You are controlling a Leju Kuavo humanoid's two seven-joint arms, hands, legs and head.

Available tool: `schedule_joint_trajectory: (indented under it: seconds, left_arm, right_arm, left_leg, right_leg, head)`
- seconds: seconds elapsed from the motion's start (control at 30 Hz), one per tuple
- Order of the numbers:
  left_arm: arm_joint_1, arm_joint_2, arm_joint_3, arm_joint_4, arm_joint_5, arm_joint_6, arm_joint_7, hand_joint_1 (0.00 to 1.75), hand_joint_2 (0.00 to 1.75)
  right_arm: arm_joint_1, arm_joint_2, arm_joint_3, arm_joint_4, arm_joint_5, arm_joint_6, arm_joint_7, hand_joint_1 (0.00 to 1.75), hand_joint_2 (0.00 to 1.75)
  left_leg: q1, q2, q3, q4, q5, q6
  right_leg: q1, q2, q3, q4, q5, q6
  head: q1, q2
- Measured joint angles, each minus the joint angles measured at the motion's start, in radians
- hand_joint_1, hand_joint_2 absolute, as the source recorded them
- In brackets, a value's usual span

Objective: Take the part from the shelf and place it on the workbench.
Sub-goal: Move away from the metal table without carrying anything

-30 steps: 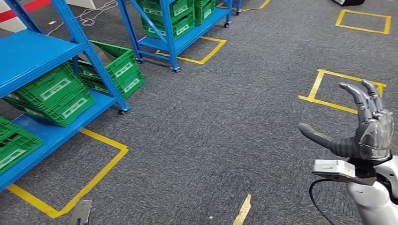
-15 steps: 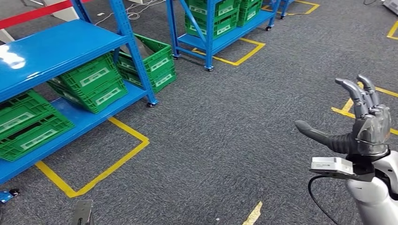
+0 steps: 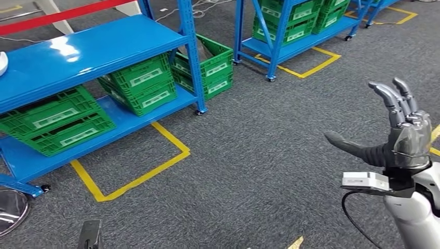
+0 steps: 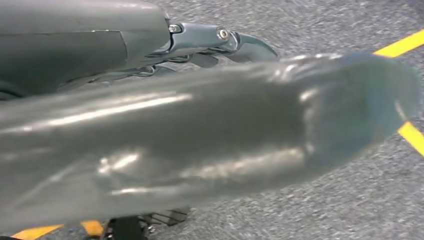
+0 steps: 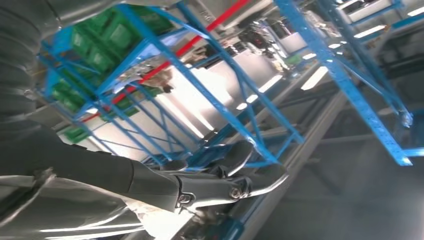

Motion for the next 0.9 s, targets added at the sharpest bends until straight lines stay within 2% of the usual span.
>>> schedule_joint_trajectory:
  seconds: [0.03, 0.07, 0.13, 0.17, 0.2, 0.23, 0.27, 0.3, 0.33, 0.37, 0.4, 0.47, 0.5, 0.53, 0.57, 0.63, 0.7, 0.73, 0.77, 0.8, 0.83, 0.87, 0.9]
  left_arm:
    - [0.002, 0.001, 0.0, 0.0, 0.0, 0.0, 0.0, 0.0, 0.0]
    - [0.003, 0.001, 0.0, 0.0, 0.0, 0.0, 0.0, 0.0, 0.0]
    - [0.003, 0.002, 0.0, 0.0, 0.001, 0.0, -0.001, 0.0, 0.0]
    - [0.003, 0.001, 0.0, 0.0, 0.002, 0.0, -0.001, 0.0, 0.0]
    - [0.002, 0.001, 0.0, 0.0, 0.002, 0.0, -0.001, 0.0, 0.0]
    - [0.002, 0.0, 0.0, 0.0, 0.003, 0.0, -0.001, 0.0, 0.0]
    - [0.004, 0.0, 0.0, 0.0, 0.004, 0.0, -0.001, 0.0, 0.0]
    - [0.005, 0.0, 0.0, 0.0, 0.006, 0.0, -0.001, 0.0, 0.0]
    - [0.007, 0.0, 0.0, 0.0, 0.007, 0.0, -0.001, 0.0, 0.0]
    - [0.008, 0.0, 0.0, 0.0, 0.009, 0.0, -0.001, 0.0, 0.0]
    - [0.008, 0.001, 0.0, 0.0, 0.009, 0.0, -0.001, 0.0, 0.0]
    - [0.006, 0.002, 0.0, 0.0, 0.01, 0.0, -0.002, 0.0, 0.0]
    - [0.006, 0.003, 0.0, 0.0, 0.011, 0.0, -0.002, 0.0, 0.0]
    - [0.007, 0.002, 0.0, 0.0, 0.012, 0.0, -0.003, 0.0, 0.0]
    - [0.009, 0.002, 0.0, 0.0, 0.012, 0.0, -0.003, 0.0, 0.0]
    - [0.01, 0.001, 0.0, 0.0, 0.013, 0.0, -0.003, 0.0, 0.0]
    - [0.008, 0.0, 0.001, 0.0, 0.013, 0.0, -0.004, 0.0, 0.0]
    - [0.007, 0.0, 0.001, 0.0, 0.013, 0.0, -0.004, 0.0, 0.0]
    - [0.008, -0.001, 0.001, 0.0, 0.013, 0.0, -0.004, 0.0, 0.0]
    - [0.009, -0.001, 0.001, 0.0, 0.013, 0.0, -0.004, 0.0, 0.0]
    - [0.01, -0.002, 0.001, 0.0, 0.013, 0.0, -0.003, 0.0, 0.0]
    - [0.01, -0.002, 0.001, 0.0, 0.013, 0.0, -0.003, 0.0, 0.0]
    - [0.01, -0.002, 0.001, 0.0, 0.013, 0.0, -0.003, 0.0, 0.0]
  right_arm:
    - [-0.003, -0.001, 0.002, 0.001, 0.001, 0.002, 0.0, 0.0, 1.75]
    - [-0.006, -0.001, 0.004, 0.001, 0.001, 0.003, 0.001, 0.0, 1.75]
    - [-0.011, -0.002, 0.007, 0.002, 0.002, 0.005, 0.001, 0.0, 1.75]
    - [-0.012, -0.003, 0.008, 0.002, 0.002, 0.006, 0.001, 0.0, 1.75]
    - [-0.012, -0.004, 0.009, 0.002, 0.002, 0.006, 0.002, 0.0, 1.75]
    - [-0.012, -0.004, 0.011, 0.002, 0.002, 0.006, 0.004, 0.0, 1.75]
    - [-0.012, -0.005, 0.013, 0.002, 0.002, 0.006, 0.006, 0.0, 1.75]
    - [-0.012, -0.005, 0.015, 0.002, 0.002, 0.006, 0.008, 0.0, 1.75]
    - [-0.012, -0.005, 0.017, 0.002, 0.002, 0.006, 0.01, 0.0, 1.75]
    - [-0.013, -0.005, 0.018, 0.002, 0.002, 0.006, 0.011, 0.0, 1.75]
    - [-0.014, -0.005, 0.019, 0.002, 0.003, 0.006, 0.012, 0.0, 1.75]
    - [-0.016, -0.007, 0.021, 0.002, 0.003, 0.006, 0.012, 0.0, 1.75]
    - [-0.017, -0.008, 0.022, 0.002, 0.003, 0.006, 0.012, 0.0, 1.75]
    - [-0.018, -0.009, 0.023, 0.002, 0.003, 0.006, 0.012, 0.0, 1.75]
    - [-0.02, -0.01, 0.024, 0.002, 0.003, 0.006, 0.012, 0.0, 1.75]
    - [-0.024, -0.014, 0.026, 0.002, 0.002, 0.006, 0.012, 0.0, 1.75]
    - [-0.024, -0.019, 0.028, 0.002, 0.001, 0.006, 0.012, 0.0, 1.75]
    - [-0.023, -0.021, 0.029, 0.003, 0.001, 0.007, 0.012, 0.0, 1.75]
    - [-0.022, -0.022, 0.03, 0.004, 0.001, 0.007, 0.012, 0.0, 1.75]
    - [-0.021, -0.022, 0.031, 0.005, 0.001, 0.007, 0.012, 0.0, 1.75]
    - [-0.021, -0.023, 0.032, 0.006, 0.001, 0.008, 0.012, 0.0, 1.75]
    - [-0.021, -0.024, 0.032, 0.007, 0.001, 0.008, 0.012, 0.0, 1.75]
    - [-0.022, -0.025, 0.032, 0.007, 0.0, 0.008, 0.012, 0.0, 1.75]
  left_leg:
    - [0.002, -0.006, -0.003, 0.0, 0.0, -0.004]
    - [0.001, 0.006, -0.006, 0.006, -0.004, -0.008]
    - [-0.002, 0.061, -0.029, 0.057, -0.038, -0.017]
    - [-0.002, 0.09, -0.053, 0.111, -0.066, -0.021]
    - [-0.001, 0.105, -0.084, 0.178, -0.096, -0.024]
    - [0.0, 0.109, -0.112, 0.238, -0.117, -0.025]
    - [0.001, 0.11, -0.129, 0.277, -0.124, -0.024]
    - [0.001, 0.111, -0.129, 0.278, -0.112, -0.022]
    - [0.0, 0.113, -0.111, 0.24, -0.082, -0.018]
    - [-0.003, 0.121, -0.079, 0.176, -0.045, -0.01]
    - [-0.008, 0.138, -0.046, 0.112, -0.019, -0.002]
    - [-0.018, 0.164, -0.005, 0.025, 0.0, 0.012]
    - [-0.022, 0.167, -0.001, 0.014, -0.007, 0.014]
    - [-0.022, 0.159, 0.0, 0.005, -0.007, 0.017]
    - [-0.019, 0.151, 0.002, -0.001, -0.005, 0.019]
    - [-0.011, 0.132, 0.01, -0.015, 0.001, 0.026]
    - [-0.006, 0.113, 0.014, -0.02, 0.004, 0.03]
    - [-0.006, 0.103, 0.013, -0.02, 0.004, 0.031]
    - [-0.005, 0.092, 0.014, -0.02, 0.003, 0.031]
    - [-0.004, 0.081, 0.014, -0.019, 0.003, 0.03]
    - [-0.002, 0.069, 0.015, -0.018, 0.002, 0.029]
    - [0.0, 0.056, 0.016, -0.015, 0.0, 0.025]
    - [0.002, 0.045, 0.015, -0.012, -0.002, 0.021]
  right_leg:
    - [0.0, -0.012, -0.001, 0.001, 0.001, -0.006]
    - [0.0, -0.023, 0.001, 0.0, 0.001, -0.012]
    - [0.001, -0.049, 0.007, -0.002, 0.0, -0.024]
    - [0.004, -0.063, 0.009, -0.002, -0.003, -0.028]
    - [0.006, -0.078, 0.011, -0.002, -0.005, -0.032]
    - [0.008, -0.092, 0.013, -0.002, -0.007, -0.035]
    - [0.01, -0.106, 0.015, -0.002, -0.009, -0.037]
    - [0.012, -0.118, 0.017, -0.002, -0.012, -0.038]
    - [0.014, -0.13, 0.021, -0.002, -0.015, -0.038]
    - [0.016, -0.14, 0.026, -0.002, -0.018, -0.038]
    - [0.019, -0.15, 0.031, -0.003, -0.022, -0.036]
    - [0.024, -0.168, 0.035, -0.004, -0.027, -0.031]
    - [0.026, -0.177, 0.036, -0.006, -0.029, -0.027]
    - [0.027, -0.187, 0.038, -0.008, -0.029, -0.023]
    - [0.026, -0.189, 0.039, -0.009, -0.033, -0.018]
    - [0.022, -0.152, 0.021, 0.029, -0.061, -0.01]
    - [0.018, -0.102, -0.039, 0.143, -0.113, -0.004]
    - [0.017, -0.092, -0.075, 0.207, -0.135, 0.0]
    - [0.016, -0.089, -0.104, 0.253, -0.142, 0.003]
    - [0.015, -0.088, -0.117, 0.264, -0.131, 0.005]
    - [0.013, -0.086, -0.111, 0.238, -0.1, 0.008]
    - [0.008, -0.077, -0.089, 0.18, -0.058, 0.011]
    - [0.002, -0.056, -0.062, 0.116, -0.025, 0.015]
  head:
    - [0.0, 0.0]
    - [-0.001, 0.0]
    - [-0.006, 0.0]
    - [-0.009, 0.0]
    - [-0.011, 0.0]
    - [-0.011, 0.0]
    - [-0.011, 0.0]
    - [-0.011, 0.0]
    - [-0.011, 0.0]
    - [-0.012, 0.0]
    - [-0.011, 0.0]
    - [-0.011, 0.0]
    - [-0.012, 0.0]
    - [-0.013, 0.0]
    - [-0.012, 0.0]
    - [-0.009, 0.0]
    - [-0.005, 0.0]
    - [-0.004, 0.0]
    - [-0.005, 0.0]
    - [-0.005, 0.0]
    - [-0.005, 0.0]
    - [-0.005, 0.0]
    - [-0.004, 0.0]
